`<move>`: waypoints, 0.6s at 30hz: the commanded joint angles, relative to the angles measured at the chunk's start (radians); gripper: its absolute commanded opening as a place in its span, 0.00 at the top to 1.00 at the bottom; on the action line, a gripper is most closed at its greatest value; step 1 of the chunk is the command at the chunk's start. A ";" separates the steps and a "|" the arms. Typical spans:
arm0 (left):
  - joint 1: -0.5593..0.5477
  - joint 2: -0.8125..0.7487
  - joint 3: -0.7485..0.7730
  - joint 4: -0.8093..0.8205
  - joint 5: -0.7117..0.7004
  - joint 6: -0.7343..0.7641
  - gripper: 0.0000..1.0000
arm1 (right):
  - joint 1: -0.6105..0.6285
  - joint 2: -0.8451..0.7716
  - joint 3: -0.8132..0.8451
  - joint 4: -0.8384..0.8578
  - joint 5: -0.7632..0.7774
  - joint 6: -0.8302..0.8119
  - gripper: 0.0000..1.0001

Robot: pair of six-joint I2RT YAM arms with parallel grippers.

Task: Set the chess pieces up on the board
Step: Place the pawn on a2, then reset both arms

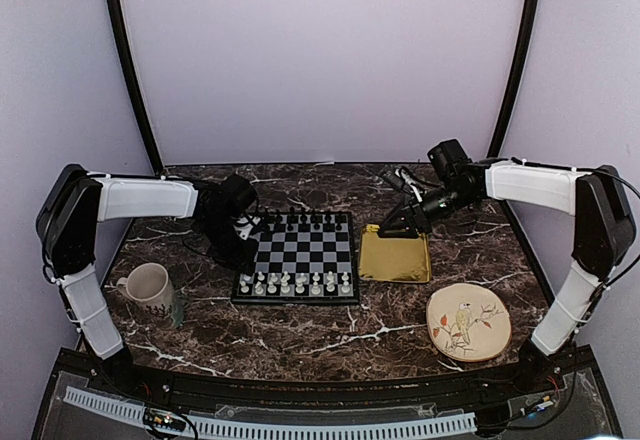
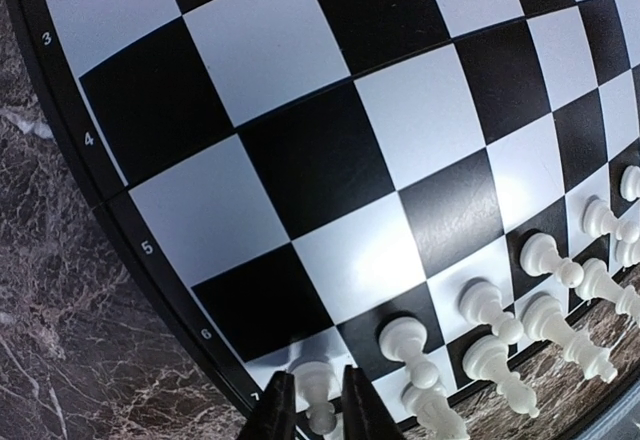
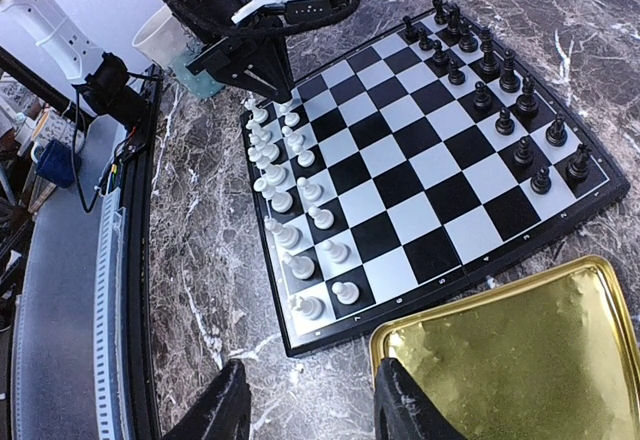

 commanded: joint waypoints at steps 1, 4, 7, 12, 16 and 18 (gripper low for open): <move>0.005 -0.018 0.000 -0.017 -0.001 -0.003 0.78 | 0.004 0.004 0.021 -0.016 -0.016 -0.015 0.58; 0.006 -0.044 0.013 -0.025 -0.033 -0.004 0.73 | 0.001 -0.003 0.070 -0.077 0.024 -0.051 0.57; 0.006 -0.066 0.045 -0.044 -0.066 0.007 0.71 | -0.019 -0.026 0.124 -0.124 0.075 -0.066 0.58; 0.006 -0.143 0.090 0.003 -0.164 0.057 0.69 | -0.065 -0.086 0.220 -0.143 0.300 -0.030 0.57; 0.022 -0.224 0.090 0.178 -0.216 0.120 0.66 | -0.114 -0.182 0.218 -0.033 0.483 0.069 0.55; 0.026 -0.244 0.102 0.250 -0.214 0.147 0.66 | -0.140 -0.218 0.204 0.017 0.549 0.136 0.54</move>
